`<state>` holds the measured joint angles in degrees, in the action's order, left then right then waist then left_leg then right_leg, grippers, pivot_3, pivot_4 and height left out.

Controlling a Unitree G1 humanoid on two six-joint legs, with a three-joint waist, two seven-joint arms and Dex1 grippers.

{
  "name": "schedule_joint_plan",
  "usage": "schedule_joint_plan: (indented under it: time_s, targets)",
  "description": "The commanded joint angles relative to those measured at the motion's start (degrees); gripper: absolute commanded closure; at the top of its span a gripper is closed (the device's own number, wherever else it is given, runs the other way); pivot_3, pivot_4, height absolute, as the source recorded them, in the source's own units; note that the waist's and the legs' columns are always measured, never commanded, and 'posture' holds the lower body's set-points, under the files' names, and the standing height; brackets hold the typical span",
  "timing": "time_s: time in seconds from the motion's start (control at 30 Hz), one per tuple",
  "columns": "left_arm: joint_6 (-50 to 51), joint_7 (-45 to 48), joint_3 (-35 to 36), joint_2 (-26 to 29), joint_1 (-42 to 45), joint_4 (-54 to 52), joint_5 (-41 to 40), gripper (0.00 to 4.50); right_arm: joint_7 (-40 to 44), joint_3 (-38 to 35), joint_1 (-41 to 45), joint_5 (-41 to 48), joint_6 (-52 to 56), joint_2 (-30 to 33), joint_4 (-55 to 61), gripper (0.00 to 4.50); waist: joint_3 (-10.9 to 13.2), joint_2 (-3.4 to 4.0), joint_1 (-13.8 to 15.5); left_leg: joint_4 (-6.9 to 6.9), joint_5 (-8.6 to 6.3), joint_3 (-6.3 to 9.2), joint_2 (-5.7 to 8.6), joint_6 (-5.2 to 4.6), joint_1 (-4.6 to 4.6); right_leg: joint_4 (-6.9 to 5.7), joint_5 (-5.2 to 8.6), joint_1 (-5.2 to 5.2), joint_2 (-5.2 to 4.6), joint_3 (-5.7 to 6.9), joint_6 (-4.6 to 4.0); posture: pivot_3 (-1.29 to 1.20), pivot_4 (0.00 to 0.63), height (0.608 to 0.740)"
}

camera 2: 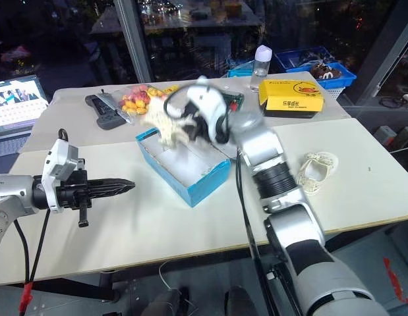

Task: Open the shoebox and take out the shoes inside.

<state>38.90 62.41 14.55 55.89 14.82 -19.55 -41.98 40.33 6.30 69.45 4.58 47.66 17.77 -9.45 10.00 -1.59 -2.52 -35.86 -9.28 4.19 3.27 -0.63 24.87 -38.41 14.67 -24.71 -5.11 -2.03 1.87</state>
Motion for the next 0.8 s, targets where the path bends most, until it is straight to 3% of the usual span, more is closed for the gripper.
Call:
schedule_joint_plan:
  time_s: [0.03, 0.27, 0.43, 0.63, 0.8]
  targets:
    - [-0.58, 0.08, 0.81, 0.14, 0.48, -0.61, -0.26, 4.50, -6.35, -11.33, 1.30, 3.20, 8.64, 3.04, 5.84, 3.64, 0.00, 0.00, 0.06, 0.00, -0.03, 0.00, 0.00, -0.03, 0.00, 0.11, 0.00, 0.04, -0.01, 0.01, 0.00, 0.00, 0.150, 0.723]
    - [-0.88, 0.36, 0.12, -0.24, 0.77, -0.13, -0.05, 4.50, -27.13, -43.32, -1.31, 5.17, 26.54, 0.91, 11.20, 3.64, 0.00, 0.00, 1.50, -0.01, -0.05, 0.00, 0.07, -0.06, -0.01, 0.35, -0.01, 0.25, -0.14, 0.12, 0.01, 0.00, 0.150, 0.723]
    - [-1.56, 1.48, -2.02, -0.82, 2.51, 1.40, 0.67, 4.50, -33.62, -60.98, -2.02, 4.26, 42.71, -10.85, 23.68, 3.64, 0.02, 0.10, 0.22, 0.01, -0.06, -0.10, 0.02, -0.09, -0.03, 0.26, -0.01, 0.21, -0.09, -0.04, 0.01, 0.00, 0.150, 0.723]
    - [-1.94, 2.52, -3.98, -1.46, 4.27, 2.59, 1.29, 4.50, -38.51, -74.54, -3.56, 5.73, 44.84, -24.25, 31.17, 3.64, 0.09, 0.22, -0.70, -0.02, -0.05, -0.18, -0.02, -0.11, -0.25, -0.05, 0.00, 0.25, 0.01, -0.15, 0.01, 0.00, 0.150, 0.723]
    - [-2.06, 2.96, -4.32, -1.50, 4.84, 3.06, 1.58, 4.50, -41.36, -80.60, -7.98, 3.46, 44.84, -23.89, 30.68, 3.64, 0.12, 0.28, 0.32, -0.08, -0.04, -0.18, 0.05, -0.12, -0.30, 0.08, 0.00, 0.45, -0.06, -0.02, 0.03, 0.00, 0.150, 0.723]
